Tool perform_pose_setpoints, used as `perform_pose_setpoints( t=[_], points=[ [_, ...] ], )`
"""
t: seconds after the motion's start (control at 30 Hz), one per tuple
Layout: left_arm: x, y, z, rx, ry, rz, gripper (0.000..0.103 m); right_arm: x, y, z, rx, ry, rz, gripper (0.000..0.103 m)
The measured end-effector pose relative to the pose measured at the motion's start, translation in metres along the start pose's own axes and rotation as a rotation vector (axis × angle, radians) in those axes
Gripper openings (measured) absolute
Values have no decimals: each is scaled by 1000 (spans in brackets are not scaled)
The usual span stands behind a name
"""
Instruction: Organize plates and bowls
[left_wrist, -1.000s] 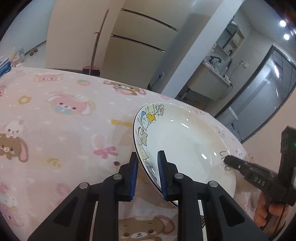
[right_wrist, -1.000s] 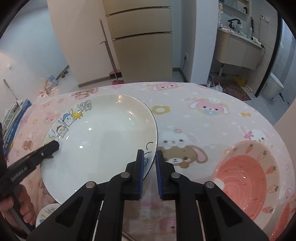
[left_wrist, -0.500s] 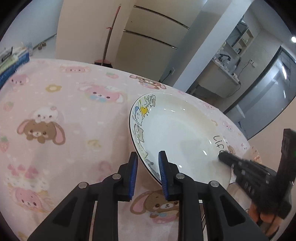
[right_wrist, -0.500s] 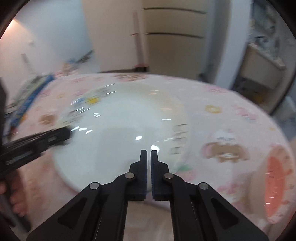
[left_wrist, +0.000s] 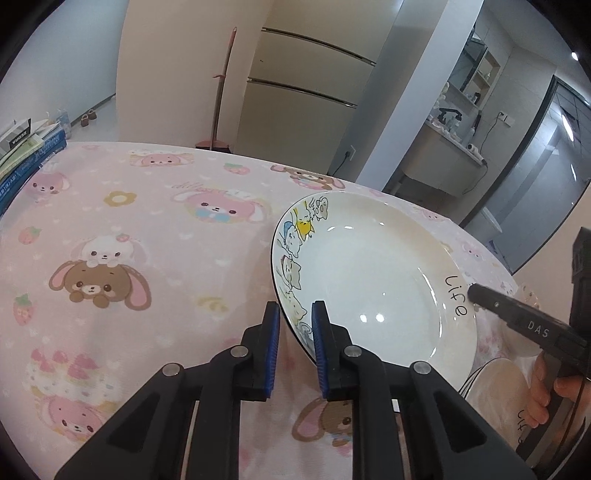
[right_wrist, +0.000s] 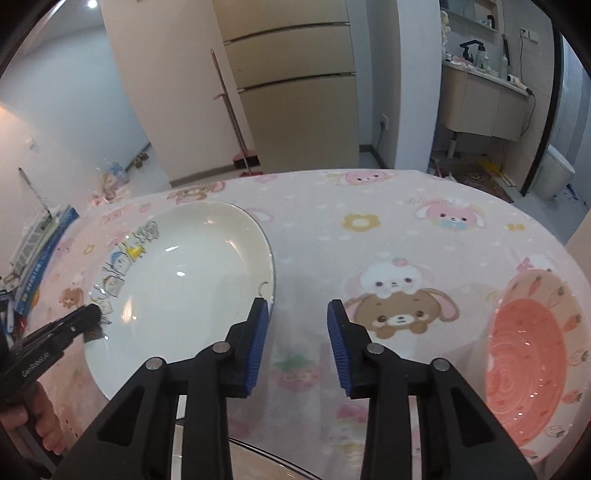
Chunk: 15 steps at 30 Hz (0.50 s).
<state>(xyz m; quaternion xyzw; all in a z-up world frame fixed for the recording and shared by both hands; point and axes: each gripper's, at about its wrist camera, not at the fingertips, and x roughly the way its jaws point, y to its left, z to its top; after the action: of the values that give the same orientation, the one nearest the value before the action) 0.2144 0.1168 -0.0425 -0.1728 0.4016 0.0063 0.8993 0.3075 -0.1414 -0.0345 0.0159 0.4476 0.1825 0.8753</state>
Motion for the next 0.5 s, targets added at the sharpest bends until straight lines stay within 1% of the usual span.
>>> perform_pose_setpoints(
  t=[0.13,0.17,0.2,0.23,0.33,0.43,0.5],
  points=[
    [0,9,-1,-35,-7,-70,19,11,4,-5,22,50,116,27],
    [1,11,-1,-40,-8,-81,19,15,6,-6,28,68,150,21],
    [1,13,-1,-42,-8,-87,19,19,7,-8,34,85,175,19],
    [2,15,-1,-47,-10,-97,19,22,8,-10,37,94,178,19],
    [2,18,0,-68,-5,-117,19,22,11,-11,25,85,175,18],
    [2,16,0,-61,-1,-114,20,23,9,-12,45,93,197,18],
    [7,15,0,-54,23,-123,24,24,6,-11,54,103,224,17]
  ],
)
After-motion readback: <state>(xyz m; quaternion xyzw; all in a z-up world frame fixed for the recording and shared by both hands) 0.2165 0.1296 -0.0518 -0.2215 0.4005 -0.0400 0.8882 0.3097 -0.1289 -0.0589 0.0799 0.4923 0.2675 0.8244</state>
